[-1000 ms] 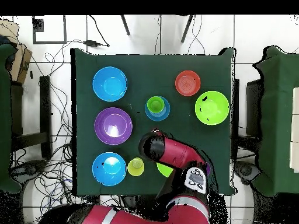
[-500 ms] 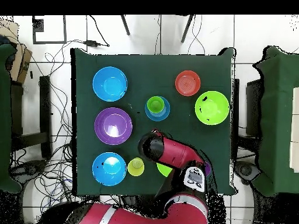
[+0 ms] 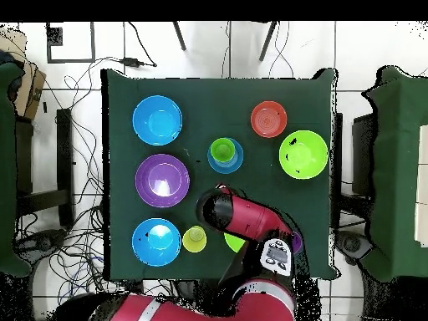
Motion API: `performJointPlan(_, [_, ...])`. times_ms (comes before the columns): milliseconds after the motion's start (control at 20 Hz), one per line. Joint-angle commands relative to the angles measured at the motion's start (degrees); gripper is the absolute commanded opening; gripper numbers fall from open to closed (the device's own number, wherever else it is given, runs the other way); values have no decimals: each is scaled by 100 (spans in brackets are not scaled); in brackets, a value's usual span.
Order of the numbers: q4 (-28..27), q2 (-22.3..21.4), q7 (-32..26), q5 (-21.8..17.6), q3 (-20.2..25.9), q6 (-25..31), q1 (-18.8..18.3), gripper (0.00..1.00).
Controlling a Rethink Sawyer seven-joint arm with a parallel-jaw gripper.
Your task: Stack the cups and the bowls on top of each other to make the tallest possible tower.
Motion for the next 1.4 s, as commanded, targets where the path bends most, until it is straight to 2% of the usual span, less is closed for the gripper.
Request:
performJointPlan(50, [-490, -195, 837, 291, 259, 628, 238, 100])
performJointPlan(350, [-346, -563, 817, 282, 3, 1091, 420, 100])
performJointPlan(500, [-179, -643, 795, 260, 10, 1045, 367, 100])
performJointPlan(650, [182, -739, 726, 207, 186, 769, 112, 100])
performJointPlan(950, [693, -850, 708, 42, 307, 254, -156, 100])
performJointPlan(1400, [1059, -725, 812, -80, 523, -443, -455, 100])
